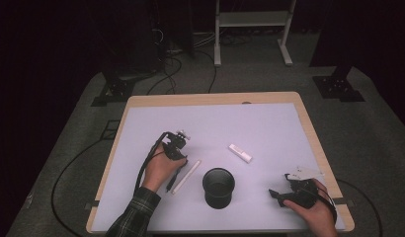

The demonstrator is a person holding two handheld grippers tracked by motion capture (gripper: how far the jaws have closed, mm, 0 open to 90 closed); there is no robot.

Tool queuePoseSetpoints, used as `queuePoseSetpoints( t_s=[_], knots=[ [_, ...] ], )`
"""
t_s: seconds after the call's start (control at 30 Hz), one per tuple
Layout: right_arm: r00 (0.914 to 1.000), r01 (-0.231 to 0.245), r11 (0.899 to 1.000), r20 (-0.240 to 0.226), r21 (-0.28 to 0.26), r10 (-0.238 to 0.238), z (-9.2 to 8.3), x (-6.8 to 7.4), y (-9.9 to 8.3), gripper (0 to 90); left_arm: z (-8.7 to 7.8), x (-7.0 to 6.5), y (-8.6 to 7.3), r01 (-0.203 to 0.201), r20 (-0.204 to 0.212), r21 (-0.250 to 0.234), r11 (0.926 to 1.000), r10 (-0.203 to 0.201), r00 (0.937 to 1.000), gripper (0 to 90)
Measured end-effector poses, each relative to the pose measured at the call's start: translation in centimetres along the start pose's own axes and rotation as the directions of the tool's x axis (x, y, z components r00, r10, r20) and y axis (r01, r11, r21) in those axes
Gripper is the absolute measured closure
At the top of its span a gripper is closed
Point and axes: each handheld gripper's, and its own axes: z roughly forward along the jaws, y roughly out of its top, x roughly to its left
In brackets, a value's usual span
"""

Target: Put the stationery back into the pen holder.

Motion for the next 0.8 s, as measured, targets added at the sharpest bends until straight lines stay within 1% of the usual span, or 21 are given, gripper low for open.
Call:
queuePoseSetpoints(
  t_s=[0.1,0.2,0.33,0.43,0.47,0.63,0.73,0.8],
  knots=[
    [1.0,0.001,1.0,0.0,-0.001,-0.001,0.0,0.0,0.0,12.8,-0.05,0.11,0.06,0.001,-0.001,0.007,1.0,-0.001,1.0,72.9],
    [1.0,0.0,1.0,0.0,0.0,0.0,0.0,0.0,0.0,12.8,-0.03,0.22,0.01,0.006,0.006,0.001,1.0,-0.006,1.0,74.5],
    [1.0,0.001,1.0,0.0,-0.001,-0.001,0.01,0.0,0.0,12.8,-0.04,0.21,-0.03,0.001,0.001,0.001,1.0,-0.001,1.0,77.9],
    [1.0,0.001,1.0,0.0,0.0,-0.001,0.0,0.0,0.0,12.8,-0.01,0.22,-0.05,0.007,0.0,-0.004,1.0,-0.007,1.0,79.2],
    [1.0,0.002,1.0,0.0,-0.001,-0.002,0.01,0.0,0.0,12.8,-0.01,0.32,-0.1,0.002,0.001,-0.006,1.0,-0.002,1.0,79.7],
    [1.0,0.001,1.0,0.0,0.0,-0.001,0.0,0.0,0.0,12.8,-0.06,0.59,-0.32,0.011,0.021,-0.019,0.9998,-0.011,0.9997,80.3],
    [1.0,0.001,1.0,0.0,0.0,-0.001,0.0,0.0,0.0,12.8,-0.06,0.77,-0.47,0.027,0.034,-0.033,0.9991,-0.026,0.9991,80.3],
    [1.0,0.001,1.0,0.0,0.0,-0.001,0.0,0.0,0.0,12.8,-0.12,0.95,-0.52,0.029,0.044,-0.033,0.9991,-0.027,0.9987,80.3]
  ],
)
